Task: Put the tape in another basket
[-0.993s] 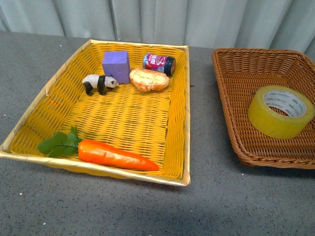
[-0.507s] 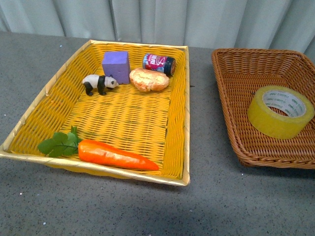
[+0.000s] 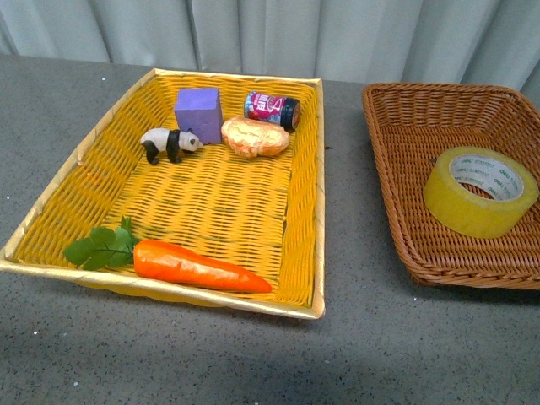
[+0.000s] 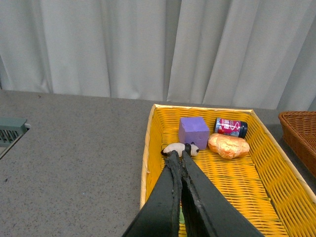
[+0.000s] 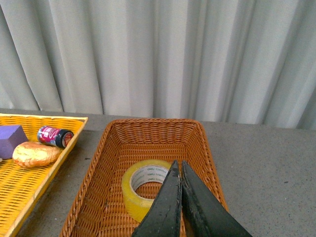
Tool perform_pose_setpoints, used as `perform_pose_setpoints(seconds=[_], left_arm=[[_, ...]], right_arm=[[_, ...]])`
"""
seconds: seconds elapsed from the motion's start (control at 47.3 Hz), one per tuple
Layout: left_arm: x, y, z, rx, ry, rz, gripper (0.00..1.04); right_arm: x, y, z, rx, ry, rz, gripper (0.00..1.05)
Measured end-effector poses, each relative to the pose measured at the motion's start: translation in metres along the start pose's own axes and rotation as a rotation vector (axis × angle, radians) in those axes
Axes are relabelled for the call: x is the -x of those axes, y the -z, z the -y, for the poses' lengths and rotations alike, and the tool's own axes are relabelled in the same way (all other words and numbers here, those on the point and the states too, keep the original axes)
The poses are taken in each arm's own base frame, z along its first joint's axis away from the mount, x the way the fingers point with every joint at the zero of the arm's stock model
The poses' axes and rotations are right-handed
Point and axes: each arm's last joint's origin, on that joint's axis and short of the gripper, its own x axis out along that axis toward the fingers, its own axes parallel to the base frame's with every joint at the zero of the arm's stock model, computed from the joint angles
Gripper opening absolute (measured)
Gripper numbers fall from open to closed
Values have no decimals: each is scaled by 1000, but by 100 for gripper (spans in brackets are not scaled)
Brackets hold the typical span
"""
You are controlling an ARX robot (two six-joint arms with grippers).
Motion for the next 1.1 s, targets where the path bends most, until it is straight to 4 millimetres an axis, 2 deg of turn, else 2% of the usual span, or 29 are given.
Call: perform_pose_setpoints(seconds=[0.951,1.099], left_arm=[[30,-4,0,0,0,16,4],[41,-1,0,0,0,7,4]], right_arm=[[29,-2,0,0,0,8,1],[37,-1,0,0,-1,12,1]])
